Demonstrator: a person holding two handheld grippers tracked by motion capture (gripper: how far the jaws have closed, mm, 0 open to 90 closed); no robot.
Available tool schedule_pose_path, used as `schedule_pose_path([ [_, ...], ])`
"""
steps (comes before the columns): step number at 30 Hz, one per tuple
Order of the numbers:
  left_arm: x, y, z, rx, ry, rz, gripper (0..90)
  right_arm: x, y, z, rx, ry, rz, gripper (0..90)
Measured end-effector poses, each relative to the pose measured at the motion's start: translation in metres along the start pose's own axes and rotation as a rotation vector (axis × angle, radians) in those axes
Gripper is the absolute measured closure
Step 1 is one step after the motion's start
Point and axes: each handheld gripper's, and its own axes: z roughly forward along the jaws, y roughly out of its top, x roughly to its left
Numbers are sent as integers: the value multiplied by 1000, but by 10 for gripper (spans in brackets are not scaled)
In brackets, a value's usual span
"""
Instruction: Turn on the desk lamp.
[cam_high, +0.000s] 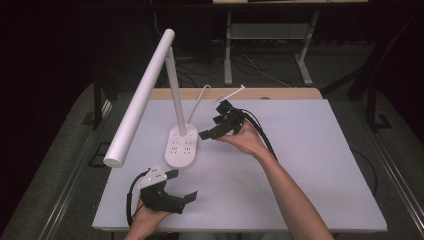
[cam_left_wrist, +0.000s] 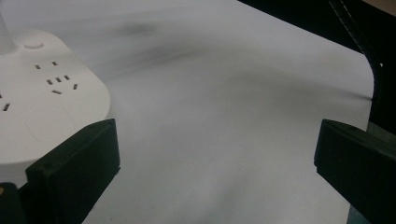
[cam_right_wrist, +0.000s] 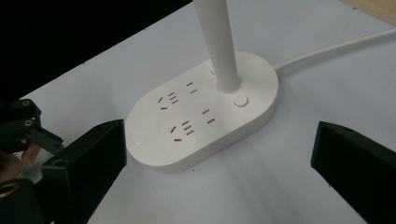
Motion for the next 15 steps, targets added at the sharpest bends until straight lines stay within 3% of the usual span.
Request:
schedule_pose_path([
  [15, 1, 0, 0, -6, -1, -2, 0, -8, 9, 24, 1, -7, 20, 33],
])
